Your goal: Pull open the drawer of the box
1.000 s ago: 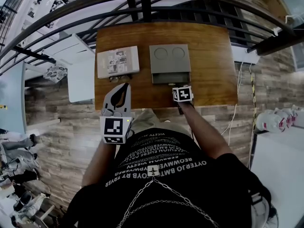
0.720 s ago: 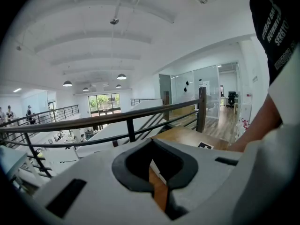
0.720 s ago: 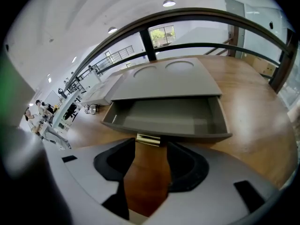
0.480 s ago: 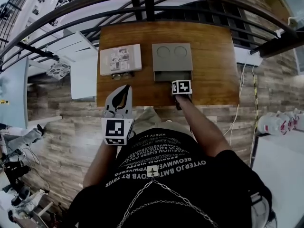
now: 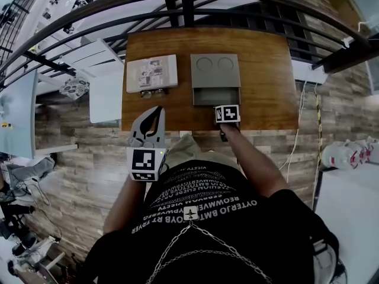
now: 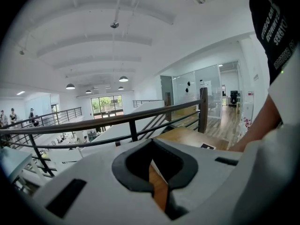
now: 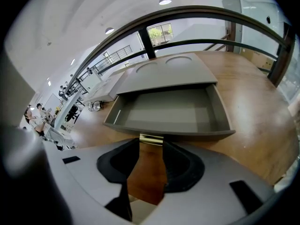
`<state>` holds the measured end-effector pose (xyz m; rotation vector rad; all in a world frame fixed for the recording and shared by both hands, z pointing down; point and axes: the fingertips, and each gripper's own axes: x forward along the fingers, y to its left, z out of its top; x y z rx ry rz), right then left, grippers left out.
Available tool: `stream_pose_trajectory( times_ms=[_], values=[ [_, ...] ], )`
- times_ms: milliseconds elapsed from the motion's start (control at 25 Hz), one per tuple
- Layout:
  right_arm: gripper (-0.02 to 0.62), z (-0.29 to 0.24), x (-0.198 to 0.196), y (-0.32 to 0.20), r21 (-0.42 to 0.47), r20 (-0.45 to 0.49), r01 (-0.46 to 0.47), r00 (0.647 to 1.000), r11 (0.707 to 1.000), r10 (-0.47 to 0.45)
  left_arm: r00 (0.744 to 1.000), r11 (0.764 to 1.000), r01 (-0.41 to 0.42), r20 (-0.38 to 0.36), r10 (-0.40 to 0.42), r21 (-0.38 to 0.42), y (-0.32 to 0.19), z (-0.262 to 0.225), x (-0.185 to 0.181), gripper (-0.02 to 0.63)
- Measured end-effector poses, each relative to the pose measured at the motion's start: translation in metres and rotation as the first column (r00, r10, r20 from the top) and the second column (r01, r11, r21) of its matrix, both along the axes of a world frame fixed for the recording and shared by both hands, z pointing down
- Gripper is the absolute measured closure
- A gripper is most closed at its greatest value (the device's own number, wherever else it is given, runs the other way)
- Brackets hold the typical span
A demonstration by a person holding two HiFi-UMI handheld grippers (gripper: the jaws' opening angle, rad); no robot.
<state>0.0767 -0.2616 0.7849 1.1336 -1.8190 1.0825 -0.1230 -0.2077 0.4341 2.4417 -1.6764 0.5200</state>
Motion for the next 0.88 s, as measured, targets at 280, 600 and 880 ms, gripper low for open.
stream_pose_trajectory(
  times_ms=[280, 600, 880],
  values=[
    [0.460, 0.000, 0.005, 0.023, -0.001, -0.009, 0.011, 1.000, 1.000, -0.011, 1.000, 1.000, -0.007, 0.001, 0.007, 0.015, 0.018, -0.003, 0.004, 0.600],
    [0.505, -0.002, 0.006, 0.037, 0.013, -0.004, 0.000, 1.000, 1.000, 0.000, 1.000, 1.000, 0.013, 0.008, -0.013, -0.006, 0.045, 0.002, 0.000, 0.600],
    [0.407, -0.001, -0.003, 0.027, -0.029, 0.010, -0.038, 0.999, 0.999, 0.038, 0.999, 0.999, 0.041, -0.001, -0.041, -0.015, 0.071, 0.002, -0.007, 0.600]
  ],
)
